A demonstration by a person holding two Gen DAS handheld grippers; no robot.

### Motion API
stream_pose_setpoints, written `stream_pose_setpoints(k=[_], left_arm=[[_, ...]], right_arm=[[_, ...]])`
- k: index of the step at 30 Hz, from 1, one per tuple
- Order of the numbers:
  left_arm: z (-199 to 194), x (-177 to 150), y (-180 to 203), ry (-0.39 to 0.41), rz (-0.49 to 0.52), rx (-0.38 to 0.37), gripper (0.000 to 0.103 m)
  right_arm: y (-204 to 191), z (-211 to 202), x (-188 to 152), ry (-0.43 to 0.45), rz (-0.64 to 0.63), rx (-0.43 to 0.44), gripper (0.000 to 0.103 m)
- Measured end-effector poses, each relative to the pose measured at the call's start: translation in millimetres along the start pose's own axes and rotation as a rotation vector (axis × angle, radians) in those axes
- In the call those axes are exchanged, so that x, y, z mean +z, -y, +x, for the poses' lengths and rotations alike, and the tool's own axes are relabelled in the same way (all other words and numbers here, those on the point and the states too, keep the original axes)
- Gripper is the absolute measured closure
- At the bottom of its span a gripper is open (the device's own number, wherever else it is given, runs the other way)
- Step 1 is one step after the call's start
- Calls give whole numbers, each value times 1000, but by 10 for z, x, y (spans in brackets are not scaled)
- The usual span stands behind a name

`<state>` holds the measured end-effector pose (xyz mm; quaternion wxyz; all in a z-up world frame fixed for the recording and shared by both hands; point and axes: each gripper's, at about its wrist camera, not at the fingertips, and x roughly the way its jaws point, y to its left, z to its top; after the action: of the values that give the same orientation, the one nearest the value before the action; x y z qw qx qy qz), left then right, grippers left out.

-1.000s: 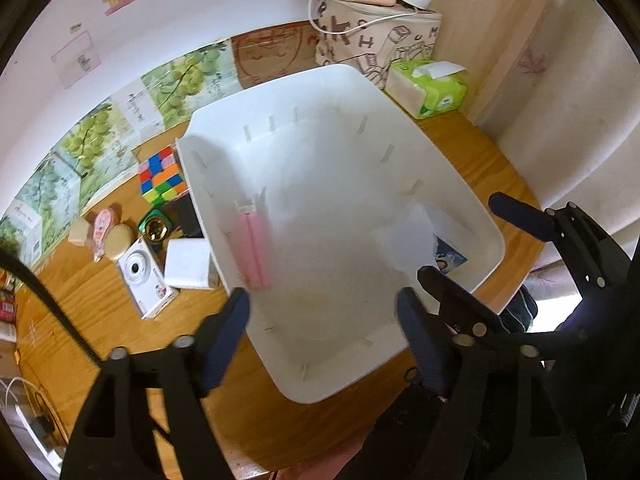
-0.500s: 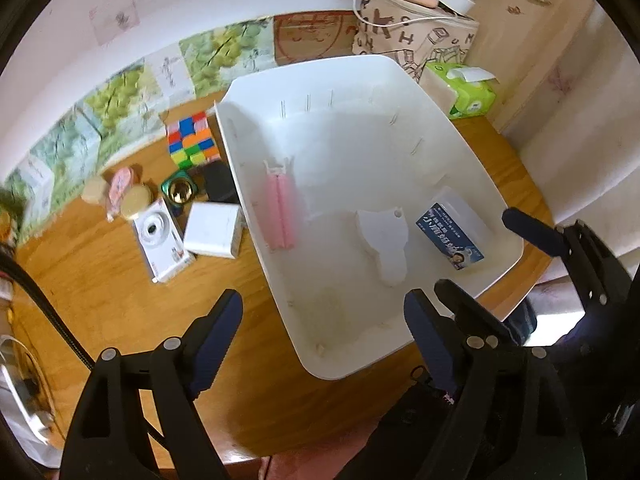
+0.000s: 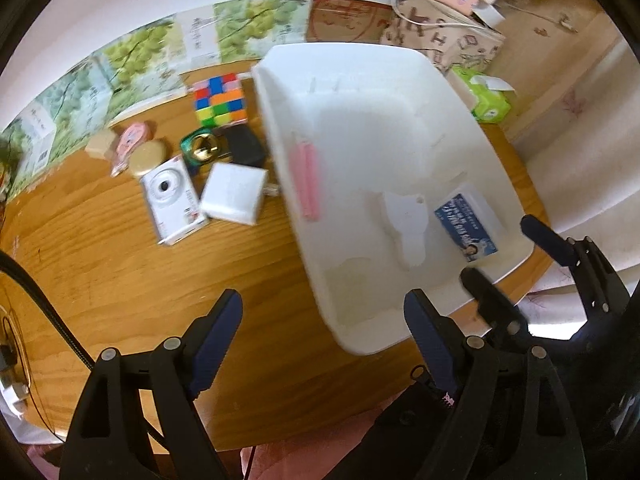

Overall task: Organize rigid objects
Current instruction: 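Open both tools to drop the container and paddle into the tray, then move both tools toward the white toy photo device and white cube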

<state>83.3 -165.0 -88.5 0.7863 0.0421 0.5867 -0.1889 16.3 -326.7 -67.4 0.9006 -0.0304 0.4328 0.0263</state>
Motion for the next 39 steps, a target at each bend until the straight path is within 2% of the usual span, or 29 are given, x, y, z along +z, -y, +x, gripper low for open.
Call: stream_pose_setpoints(k=[9,21,29,39], left_arm=[[-124,-81,-668,-6,-89,55,18],[-215,-136,-1603,-40,-167,103,18],[-172,-62,-1998,-85,-163,108,18],[-76,325,-2196,-104,-98,114,18]], right_arm=[[-224,116,272,31,120,-26,23],[-727,298,584,70,254,13,23],[-1139,366,690,95,275,50,23],[-1520,440,698,120,352,69,23]])
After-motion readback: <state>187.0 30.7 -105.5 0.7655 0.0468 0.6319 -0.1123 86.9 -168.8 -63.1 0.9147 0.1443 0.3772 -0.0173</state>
